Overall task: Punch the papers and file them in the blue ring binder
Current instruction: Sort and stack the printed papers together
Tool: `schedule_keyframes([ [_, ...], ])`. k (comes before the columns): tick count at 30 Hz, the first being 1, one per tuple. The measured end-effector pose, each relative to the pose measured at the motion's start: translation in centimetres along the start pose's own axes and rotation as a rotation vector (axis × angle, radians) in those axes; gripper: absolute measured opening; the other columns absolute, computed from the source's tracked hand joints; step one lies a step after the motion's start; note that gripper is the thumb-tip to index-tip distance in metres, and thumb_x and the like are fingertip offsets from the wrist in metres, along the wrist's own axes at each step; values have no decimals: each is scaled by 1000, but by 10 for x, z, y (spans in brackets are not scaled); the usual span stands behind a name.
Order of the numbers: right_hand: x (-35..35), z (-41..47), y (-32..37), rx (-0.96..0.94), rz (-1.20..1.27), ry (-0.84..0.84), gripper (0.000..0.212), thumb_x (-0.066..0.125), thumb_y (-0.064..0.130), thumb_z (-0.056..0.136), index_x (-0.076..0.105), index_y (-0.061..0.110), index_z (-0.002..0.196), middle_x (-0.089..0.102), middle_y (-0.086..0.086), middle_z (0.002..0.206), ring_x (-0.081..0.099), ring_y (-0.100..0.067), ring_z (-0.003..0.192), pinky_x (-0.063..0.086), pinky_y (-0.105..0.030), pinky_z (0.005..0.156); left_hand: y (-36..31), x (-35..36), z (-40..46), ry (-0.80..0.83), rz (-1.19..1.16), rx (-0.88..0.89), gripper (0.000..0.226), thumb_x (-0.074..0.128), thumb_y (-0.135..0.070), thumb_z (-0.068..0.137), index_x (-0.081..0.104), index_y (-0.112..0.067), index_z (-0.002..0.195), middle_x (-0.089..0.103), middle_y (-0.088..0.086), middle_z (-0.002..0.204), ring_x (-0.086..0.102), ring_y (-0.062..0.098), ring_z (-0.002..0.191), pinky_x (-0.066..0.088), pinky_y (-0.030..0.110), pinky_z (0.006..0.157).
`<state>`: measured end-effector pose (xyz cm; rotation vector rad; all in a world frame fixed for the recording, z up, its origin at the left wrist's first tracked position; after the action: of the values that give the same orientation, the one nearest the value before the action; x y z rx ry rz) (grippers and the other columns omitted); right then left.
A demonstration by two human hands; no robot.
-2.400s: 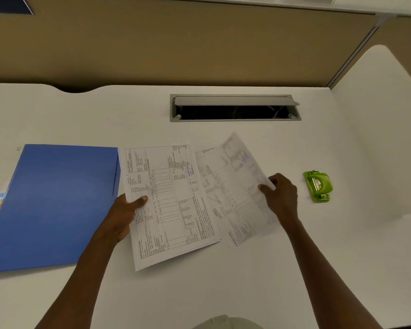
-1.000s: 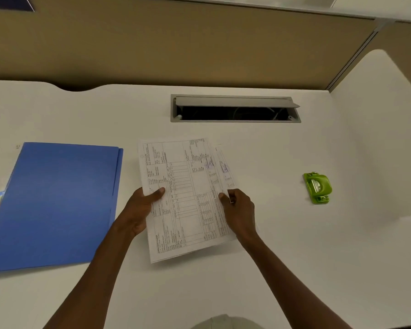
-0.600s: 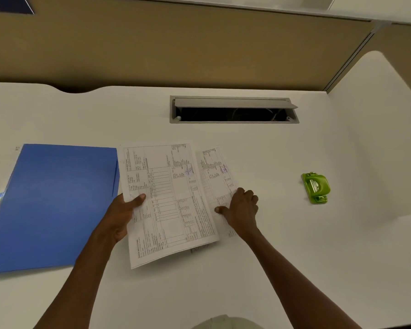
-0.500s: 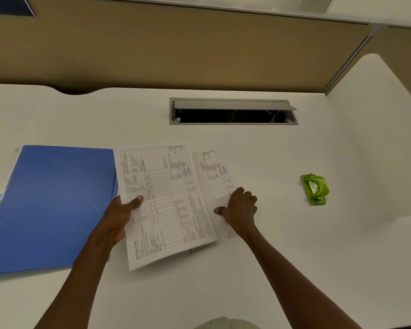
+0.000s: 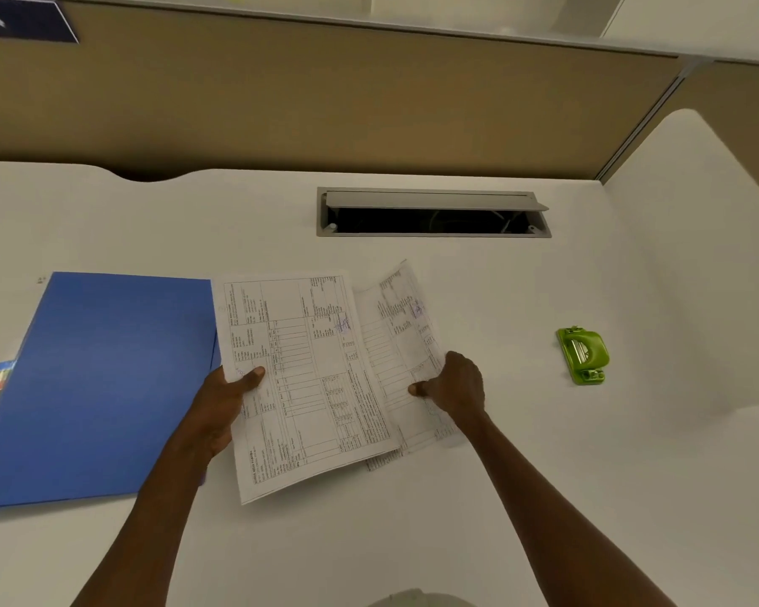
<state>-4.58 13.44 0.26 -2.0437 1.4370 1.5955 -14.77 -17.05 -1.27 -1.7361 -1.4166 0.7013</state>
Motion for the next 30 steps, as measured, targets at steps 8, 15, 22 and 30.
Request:
schedule_keyframes([
  [8, -55, -23, -8, -134, 205, -334, 7, 68, 23, 83, 64, 18, 84, 65, 5, 75, 63, -17, 70, 37, -22, 54, -3, -7, 8, -30, -21, 23, 40, 57, -14, 94, 54, -10, 133, 65, 12, 121, 64, 33, 106, 53, 47, 85],
  [15, -117, -58, 18, -347, 437, -506, 6, 68, 20, 85, 69, 15, 89, 69, 7, 80, 65, -10, 72, 49, -21, 64, -7, 3, 17, -14, -70, 24, 42, 58, -13, 94, 52, -12, 135, 62, 13, 128, 61, 33, 112, 46, 56, 98],
  [22, -103, -62, 30, -222, 703, -237, 17, 73, 23, 83, 70, 13, 96, 74, 4, 90, 72, -10, 78, 58, -26, 69, -19, 38, 5, 161, -121, 14, 47, 67, -27, 86, 57, -15, 131, 69, 11, 118, 66, 32, 107, 54, 52, 87],
  [30, -54, -45, 13, -116, 444, 31, 51, 75, 45, 77, 58, 16, 115, 64, 6, 107, 64, -13, 95, 46, -20, 69, -29, 62, -7, 314, -3, 57, 17, 64, -22, 85, 70, -11, 96, 73, 9, 80, 70, 23, 71, 56, 32, 59],
])
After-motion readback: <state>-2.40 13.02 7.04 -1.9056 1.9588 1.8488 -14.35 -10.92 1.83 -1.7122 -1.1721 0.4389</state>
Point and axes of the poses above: each hand's wrist, its own z-axis towards the middle knuckle, its own x-axis out of the palm, y = z × x, the point moved 1 cm from there along z, towards the middle knuckle
